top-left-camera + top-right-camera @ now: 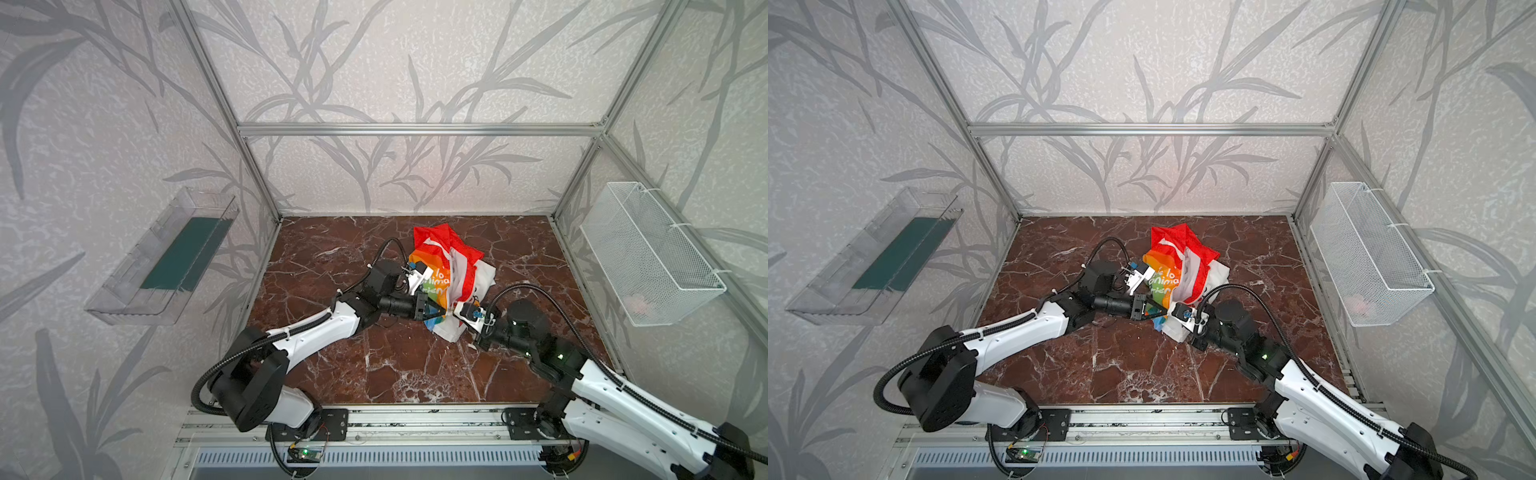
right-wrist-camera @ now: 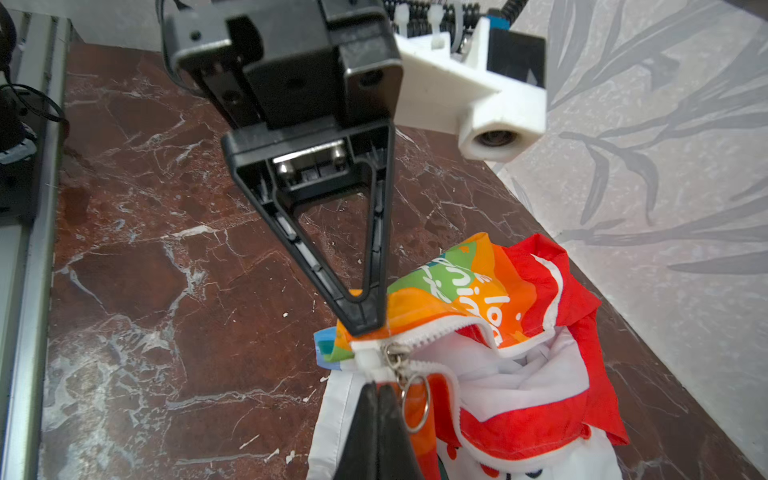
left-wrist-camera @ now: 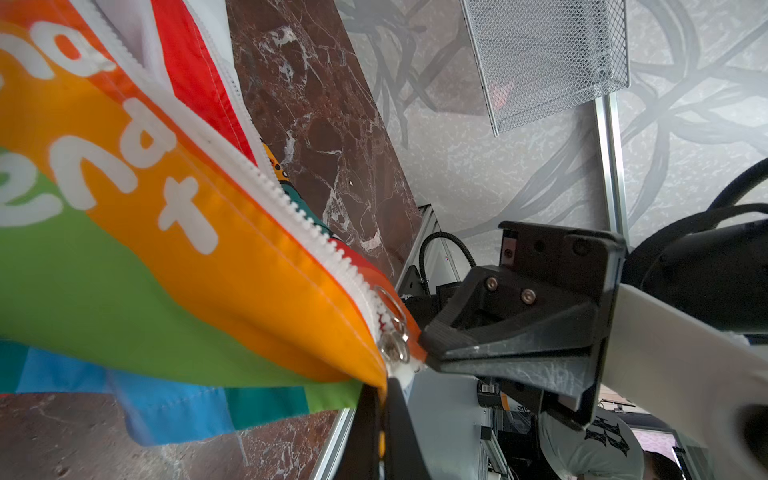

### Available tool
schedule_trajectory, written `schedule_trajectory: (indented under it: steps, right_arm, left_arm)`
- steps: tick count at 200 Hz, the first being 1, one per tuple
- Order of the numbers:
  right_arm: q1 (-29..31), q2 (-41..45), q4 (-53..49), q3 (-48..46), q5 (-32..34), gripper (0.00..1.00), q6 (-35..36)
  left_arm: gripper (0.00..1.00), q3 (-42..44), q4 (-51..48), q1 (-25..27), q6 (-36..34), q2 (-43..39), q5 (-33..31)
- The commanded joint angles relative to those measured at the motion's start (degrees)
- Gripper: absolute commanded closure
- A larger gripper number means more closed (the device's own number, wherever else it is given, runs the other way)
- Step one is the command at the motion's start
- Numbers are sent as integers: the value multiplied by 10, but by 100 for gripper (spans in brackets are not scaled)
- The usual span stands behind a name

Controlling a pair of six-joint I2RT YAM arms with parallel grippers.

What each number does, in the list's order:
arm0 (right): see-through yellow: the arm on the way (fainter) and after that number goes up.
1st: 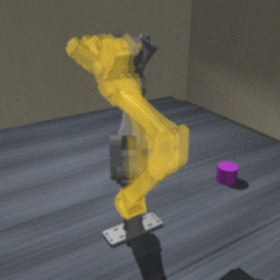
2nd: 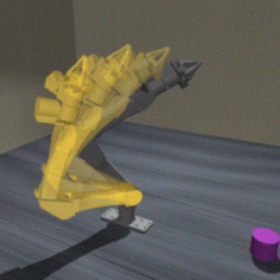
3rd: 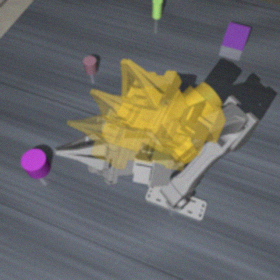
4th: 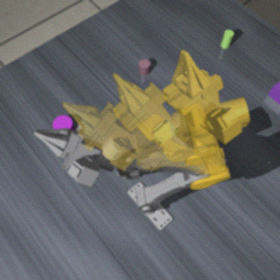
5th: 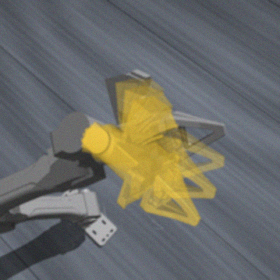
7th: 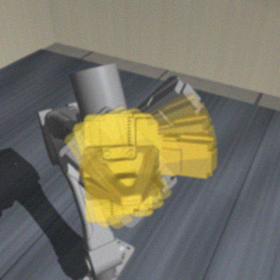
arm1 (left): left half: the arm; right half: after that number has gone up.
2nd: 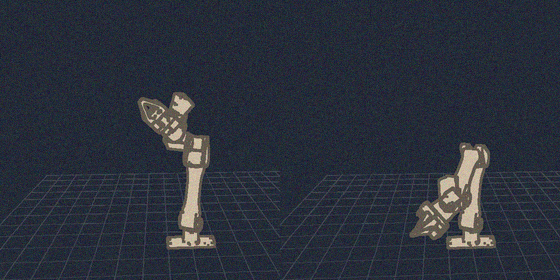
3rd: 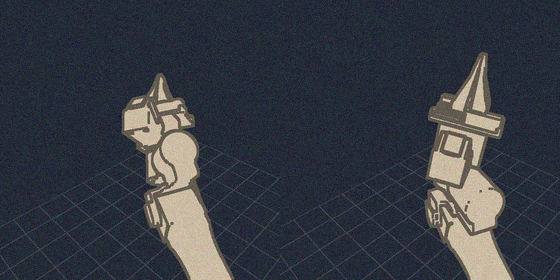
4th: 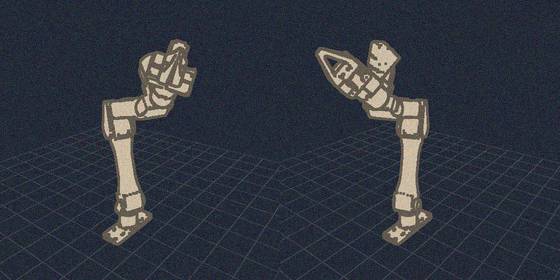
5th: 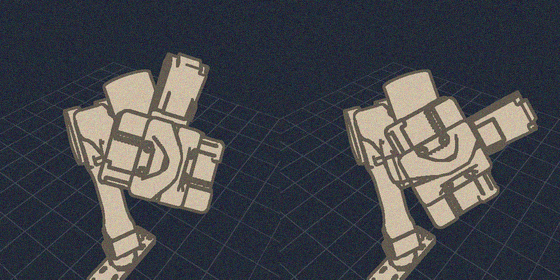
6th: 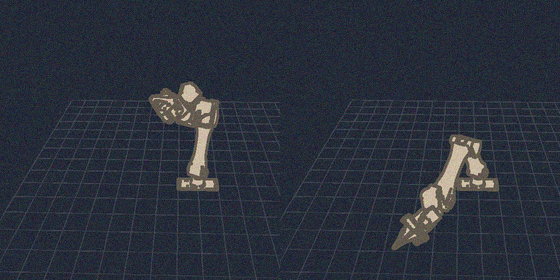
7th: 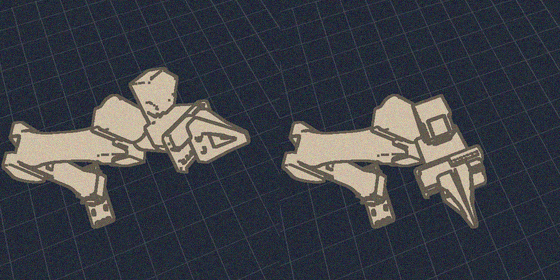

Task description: Zip up the jacket

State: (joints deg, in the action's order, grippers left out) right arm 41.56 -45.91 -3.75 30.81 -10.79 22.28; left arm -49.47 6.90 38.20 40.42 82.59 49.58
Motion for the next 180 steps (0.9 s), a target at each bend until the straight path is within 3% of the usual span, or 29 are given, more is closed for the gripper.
schedule_trajectory:
  steps: [1, 59, 86, 98, 111, 127, 180]
  right_arm:
    - [-10, -13, -16, 28, -54, 100, -38]
    - [-14, -43, -24, 39, -76, 96, -50]
    - [-15, -43, -20, 38, -65, 80, -53]
    - [-16, -39, -14, 35, -62, 80, -53]
    - [-16, -37, -11, 34, -62, 82, -51]
    - [-19, -41, -15, 38, -64, 100, -46]
    - [-26, -45, -17, 40, -74, 100, -48]
  left_arm:
    - [100, -3, -34, -3, -17, -16, -6]
    - [100, -1, -46, -3, -26, -23, -12]
    - [100, -1, -48, -3, -27, -23, -13]
    - [100, 0, -48, -3, -26, -23, -13]
    - [100, 1, -47, -3, -25, -25, -13]
    - [100, 2, -45, -3, -24, -25, -14]
    - [100, 5, -49, -2, -28, -28, -15]
